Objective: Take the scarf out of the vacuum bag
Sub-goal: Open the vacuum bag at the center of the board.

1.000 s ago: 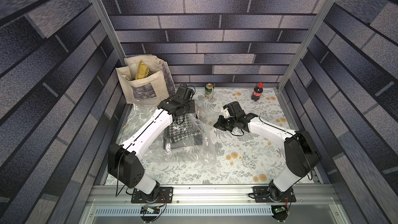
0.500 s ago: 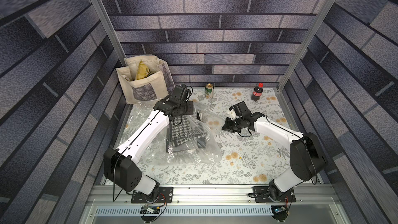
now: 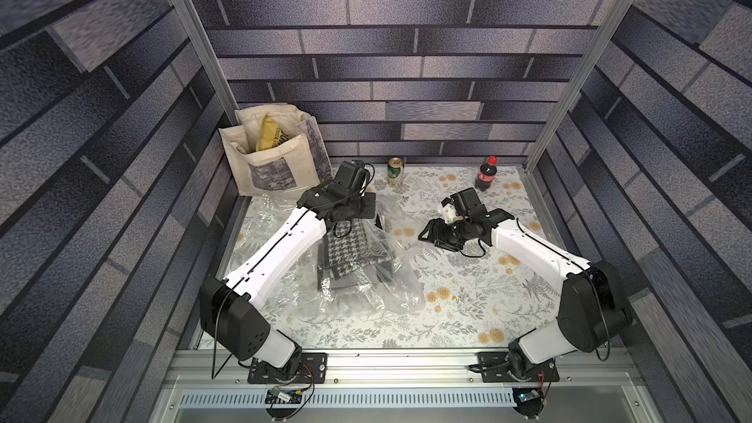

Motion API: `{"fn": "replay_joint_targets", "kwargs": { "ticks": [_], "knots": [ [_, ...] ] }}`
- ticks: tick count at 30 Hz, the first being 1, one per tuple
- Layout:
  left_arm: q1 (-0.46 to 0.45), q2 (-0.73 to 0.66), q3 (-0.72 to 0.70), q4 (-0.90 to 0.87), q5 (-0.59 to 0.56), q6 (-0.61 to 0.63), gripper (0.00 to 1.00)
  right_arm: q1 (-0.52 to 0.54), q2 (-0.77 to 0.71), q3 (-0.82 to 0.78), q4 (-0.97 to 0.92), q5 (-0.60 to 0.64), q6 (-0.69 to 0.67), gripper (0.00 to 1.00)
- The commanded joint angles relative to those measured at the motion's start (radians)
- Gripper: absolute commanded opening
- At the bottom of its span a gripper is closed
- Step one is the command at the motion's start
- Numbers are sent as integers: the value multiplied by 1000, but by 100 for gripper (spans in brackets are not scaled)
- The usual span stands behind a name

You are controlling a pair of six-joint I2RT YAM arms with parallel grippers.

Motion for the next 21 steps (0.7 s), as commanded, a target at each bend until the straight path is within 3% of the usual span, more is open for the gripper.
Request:
{"fn": "replay_joint_targets", "kwargs": {
  "ticks": [1,11,21],
  "knots": [
    [-27,8,19,22,-36,12,0,1,-52,-12,33,-72,81,71],
    [-70,19,4,77,-59,-17,0,47,-70,-108,44,-24,168,72],
    [-113,34,-14,103,-61,-32,0,114,-87,-164,180,31,283,72]
  ]
}}
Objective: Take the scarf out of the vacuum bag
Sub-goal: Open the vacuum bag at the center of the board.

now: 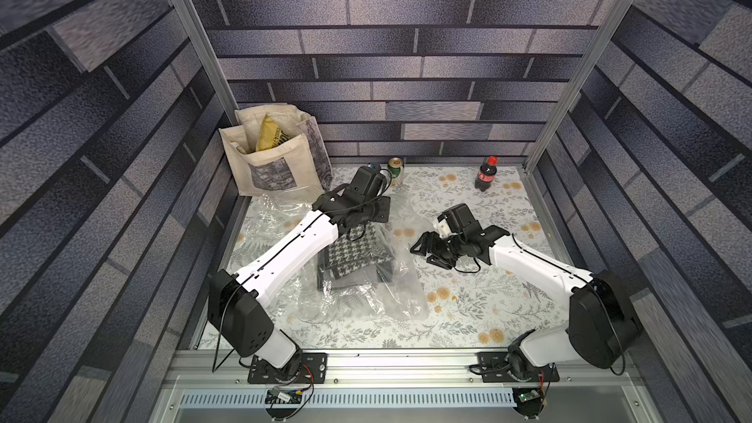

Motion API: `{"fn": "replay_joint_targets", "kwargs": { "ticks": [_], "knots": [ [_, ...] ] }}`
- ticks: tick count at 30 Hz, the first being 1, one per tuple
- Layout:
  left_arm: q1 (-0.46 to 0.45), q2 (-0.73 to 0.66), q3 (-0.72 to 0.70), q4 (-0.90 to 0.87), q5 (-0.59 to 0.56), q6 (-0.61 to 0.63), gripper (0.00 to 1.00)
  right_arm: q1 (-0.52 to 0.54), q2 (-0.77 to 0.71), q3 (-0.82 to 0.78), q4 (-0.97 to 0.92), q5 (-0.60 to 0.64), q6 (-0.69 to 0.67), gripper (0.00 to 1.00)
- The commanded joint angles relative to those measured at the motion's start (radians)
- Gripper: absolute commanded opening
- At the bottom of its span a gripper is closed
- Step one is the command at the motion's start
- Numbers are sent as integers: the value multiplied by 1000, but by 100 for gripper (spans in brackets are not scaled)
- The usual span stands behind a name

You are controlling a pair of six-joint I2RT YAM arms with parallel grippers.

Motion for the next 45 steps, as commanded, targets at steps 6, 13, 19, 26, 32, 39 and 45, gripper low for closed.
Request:
{"fn": "replay_joint_targets", "kwargs": {
  "ticks": [6,13,19,26,32,39,45],
  "knots": [
    [-31,7,-38,55,-25,-42,0,50,24,7,49,15,56,52],
    [-9,22,-8,33,-42,-29,0,78,-24,-53,29,41,51,0],
    [52,22,60,-24,13,26,0,75,-67,-17,-161,208,-91,0],
    [108,32,112,-79,67,53,0,76,-38,0,-266,391,-206,0],
    [132,33,122,-92,95,58,0,77,-36,-12,-309,533,-248,0],
    [129,33,133,-98,130,58,0,76,-44,2,-312,547,-287,0],
    [119,36,145,-107,117,68,0,76,-70,43,-247,333,-295,44]
  ]
}}
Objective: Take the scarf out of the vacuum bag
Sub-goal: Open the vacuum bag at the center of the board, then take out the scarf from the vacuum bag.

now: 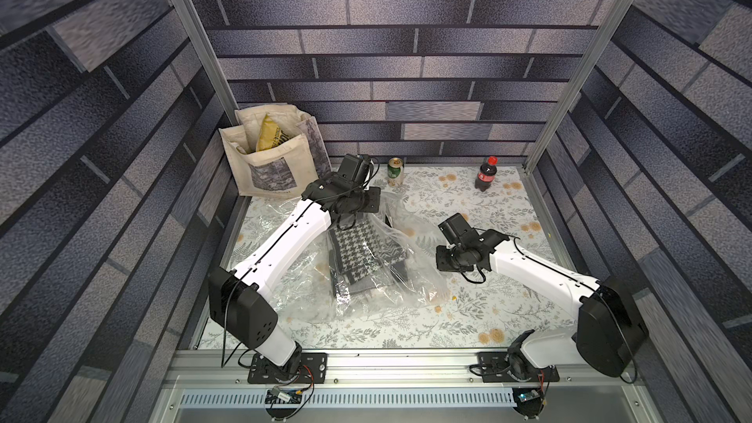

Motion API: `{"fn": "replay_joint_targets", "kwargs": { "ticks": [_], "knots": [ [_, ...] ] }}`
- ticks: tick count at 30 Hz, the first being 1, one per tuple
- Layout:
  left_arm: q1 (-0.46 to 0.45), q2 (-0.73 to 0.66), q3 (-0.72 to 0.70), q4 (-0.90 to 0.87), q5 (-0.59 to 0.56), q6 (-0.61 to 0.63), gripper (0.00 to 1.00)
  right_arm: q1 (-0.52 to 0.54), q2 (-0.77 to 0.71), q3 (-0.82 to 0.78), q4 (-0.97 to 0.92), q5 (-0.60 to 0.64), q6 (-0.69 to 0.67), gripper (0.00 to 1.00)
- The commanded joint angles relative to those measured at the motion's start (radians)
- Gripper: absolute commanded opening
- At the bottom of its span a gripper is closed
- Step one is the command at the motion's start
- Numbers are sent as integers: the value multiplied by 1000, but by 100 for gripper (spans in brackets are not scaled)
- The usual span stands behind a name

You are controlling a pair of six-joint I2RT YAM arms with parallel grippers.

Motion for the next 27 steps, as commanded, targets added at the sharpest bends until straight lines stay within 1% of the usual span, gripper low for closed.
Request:
{"fn": "replay_joint_targets", "kwargs": {
  "ticks": [1,4,9,11,12,15,18,20,23,24,26,27],
  "knots": [
    [-6,4,50,-17,8,26,0,1,-19,53,7,-129,-16,51],
    [-11,10,80,-33,14,32,0,1,-27,63,15,-160,6,66],
    [-46,12,121,-62,18,48,0,0,-118,92,-36,-92,0,83],
    [-63,8,122,-66,12,51,0,-1,-160,100,-64,-64,-11,85],
    [-71,7,123,-68,14,50,0,0,-175,136,-76,-55,-14,86],
    [-98,0,119,-67,9,48,0,0,-206,163,-92,-60,-35,86],
    [-124,4,130,-67,7,44,0,-1,-207,175,-72,-106,-53,84],
    [-140,9,149,-72,0,43,0,0,-184,181,-56,-135,-68,80],
    [-156,29,206,-96,-7,44,0,0,-142,180,-28,-177,-69,71],
    [-159,43,239,-114,-7,47,0,0,-129,176,-13,-194,-69,68],
    [-166,73,308,-156,-15,54,0,-1,-118,164,16,-207,-62,65],
    [-172,89,346,-176,-20,60,0,0,-118,150,45,-219,-55,61]
  ]
}}
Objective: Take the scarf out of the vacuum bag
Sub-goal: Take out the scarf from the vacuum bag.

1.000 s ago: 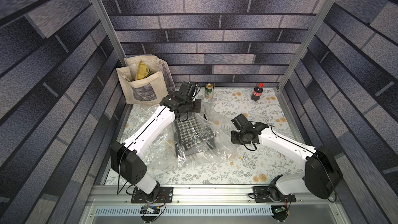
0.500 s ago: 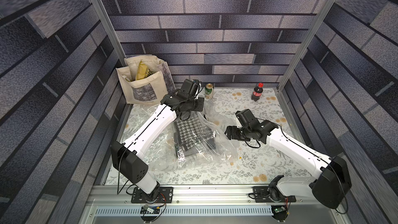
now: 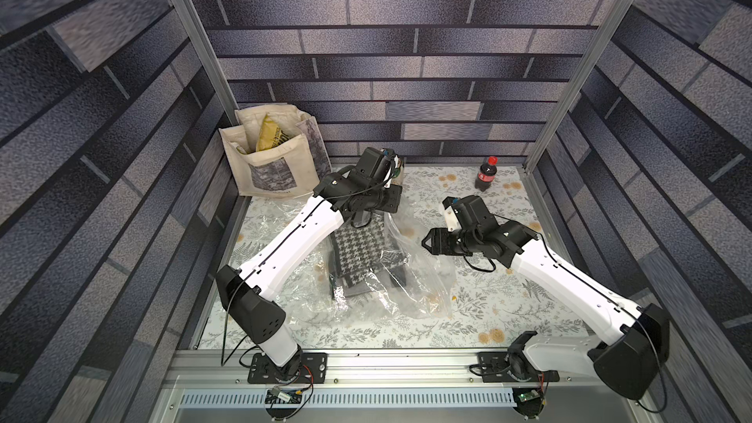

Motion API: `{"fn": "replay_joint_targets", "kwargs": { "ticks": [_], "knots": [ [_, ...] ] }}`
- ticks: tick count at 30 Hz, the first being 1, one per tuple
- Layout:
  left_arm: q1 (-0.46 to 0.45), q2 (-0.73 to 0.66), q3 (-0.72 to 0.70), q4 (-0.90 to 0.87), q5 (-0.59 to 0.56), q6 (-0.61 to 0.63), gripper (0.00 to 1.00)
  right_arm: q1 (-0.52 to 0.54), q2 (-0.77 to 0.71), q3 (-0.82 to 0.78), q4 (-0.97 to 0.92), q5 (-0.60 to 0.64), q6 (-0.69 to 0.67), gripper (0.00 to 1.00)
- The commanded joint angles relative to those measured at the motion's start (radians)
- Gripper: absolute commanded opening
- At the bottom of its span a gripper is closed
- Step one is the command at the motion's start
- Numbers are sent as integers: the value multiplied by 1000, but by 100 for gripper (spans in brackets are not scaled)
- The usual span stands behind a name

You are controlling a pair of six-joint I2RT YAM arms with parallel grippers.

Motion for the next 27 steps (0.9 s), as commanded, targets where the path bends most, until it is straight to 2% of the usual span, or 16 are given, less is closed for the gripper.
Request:
{"fn": "replay_joint_targets", "kwargs": {
  "ticks": [1,7,15,19,22,24,27],
  "knots": [
    [-21,29,130,-59,-15,38,0,0,-3,-33,92,-60,10,59],
    [-43,90,250,-115,-51,36,0,0,-48,-145,245,-145,96,53],
    [-54,98,219,-85,-53,11,0,3,-130,-303,381,-228,171,54],
    [-68,101,208,-71,-59,3,0,7,-131,-369,458,-244,181,64],
    [-83,90,174,-61,-72,4,0,9,-135,-404,509,-242,184,79],
    [-90,60,113,-30,-75,2,0,11,-135,-422,550,-246,187,88],
    [-98,5,4,30,-71,-16,0,12,-122,-432,575,-235,193,93]
  ]
}}
